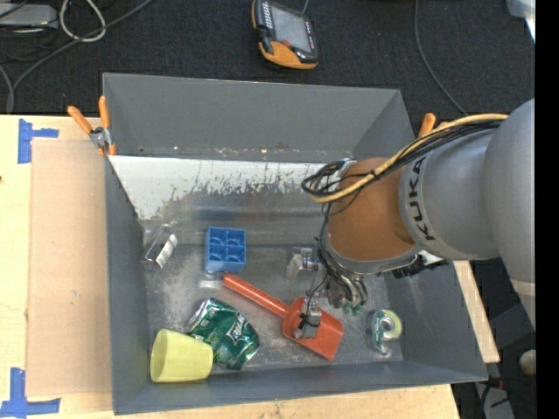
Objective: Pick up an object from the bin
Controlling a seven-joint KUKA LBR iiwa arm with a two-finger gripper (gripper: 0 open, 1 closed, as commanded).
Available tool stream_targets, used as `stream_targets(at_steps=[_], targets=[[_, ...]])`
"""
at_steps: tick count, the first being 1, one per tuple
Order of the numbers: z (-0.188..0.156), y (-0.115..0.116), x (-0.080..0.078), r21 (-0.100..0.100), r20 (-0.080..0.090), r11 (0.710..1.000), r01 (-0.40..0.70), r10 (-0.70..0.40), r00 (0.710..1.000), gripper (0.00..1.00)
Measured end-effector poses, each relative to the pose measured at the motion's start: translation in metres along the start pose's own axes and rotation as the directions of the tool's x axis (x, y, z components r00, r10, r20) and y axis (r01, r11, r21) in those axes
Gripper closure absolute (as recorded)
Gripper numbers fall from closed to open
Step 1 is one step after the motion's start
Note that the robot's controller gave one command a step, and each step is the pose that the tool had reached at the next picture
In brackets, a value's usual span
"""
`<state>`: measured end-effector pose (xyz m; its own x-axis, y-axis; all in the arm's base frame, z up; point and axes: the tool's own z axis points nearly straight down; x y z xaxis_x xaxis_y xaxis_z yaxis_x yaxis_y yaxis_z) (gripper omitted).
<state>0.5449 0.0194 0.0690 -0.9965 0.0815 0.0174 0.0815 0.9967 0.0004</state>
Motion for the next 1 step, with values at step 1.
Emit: stream_targets(at_steps=[1], targets=[[0.0002, 0.0035, 0.0141, -0.010, 0.026, 0.977, -0.215, 0.215, 0.976, 0.00]])
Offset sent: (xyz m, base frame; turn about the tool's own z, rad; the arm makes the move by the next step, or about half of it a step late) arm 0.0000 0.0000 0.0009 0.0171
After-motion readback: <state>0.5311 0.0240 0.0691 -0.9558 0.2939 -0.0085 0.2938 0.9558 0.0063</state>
